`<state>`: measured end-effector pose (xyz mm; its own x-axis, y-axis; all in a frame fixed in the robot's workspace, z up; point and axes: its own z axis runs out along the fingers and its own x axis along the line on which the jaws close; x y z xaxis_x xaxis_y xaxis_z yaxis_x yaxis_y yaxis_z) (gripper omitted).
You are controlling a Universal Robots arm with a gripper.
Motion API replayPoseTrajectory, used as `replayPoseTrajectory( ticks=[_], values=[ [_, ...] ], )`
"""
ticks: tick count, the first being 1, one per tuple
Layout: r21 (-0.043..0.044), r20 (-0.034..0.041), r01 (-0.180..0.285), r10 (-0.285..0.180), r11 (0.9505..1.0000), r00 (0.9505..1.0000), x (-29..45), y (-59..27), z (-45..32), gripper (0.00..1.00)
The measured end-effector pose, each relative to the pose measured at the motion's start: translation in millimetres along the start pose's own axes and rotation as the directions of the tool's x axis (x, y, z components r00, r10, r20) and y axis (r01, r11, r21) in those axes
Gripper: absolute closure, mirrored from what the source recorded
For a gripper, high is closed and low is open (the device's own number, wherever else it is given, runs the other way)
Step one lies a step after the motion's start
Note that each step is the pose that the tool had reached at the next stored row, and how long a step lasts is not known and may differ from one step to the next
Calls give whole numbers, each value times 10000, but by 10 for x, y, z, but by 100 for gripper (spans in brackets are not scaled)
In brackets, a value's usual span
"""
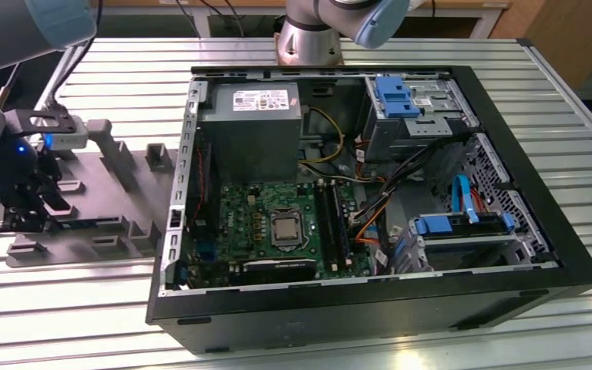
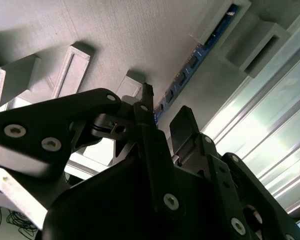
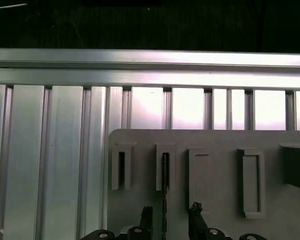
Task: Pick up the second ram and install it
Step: 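Pick up the second ram and move it above second insertion slot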
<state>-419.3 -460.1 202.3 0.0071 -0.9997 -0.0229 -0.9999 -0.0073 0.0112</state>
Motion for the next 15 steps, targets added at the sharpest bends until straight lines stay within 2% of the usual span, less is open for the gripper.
replayPoseTrajectory(
  ticks=[15],
  values=[
    [158, -8, 4, -4, 9999, 10000, 3, -18, 121, 60]
  ],
)
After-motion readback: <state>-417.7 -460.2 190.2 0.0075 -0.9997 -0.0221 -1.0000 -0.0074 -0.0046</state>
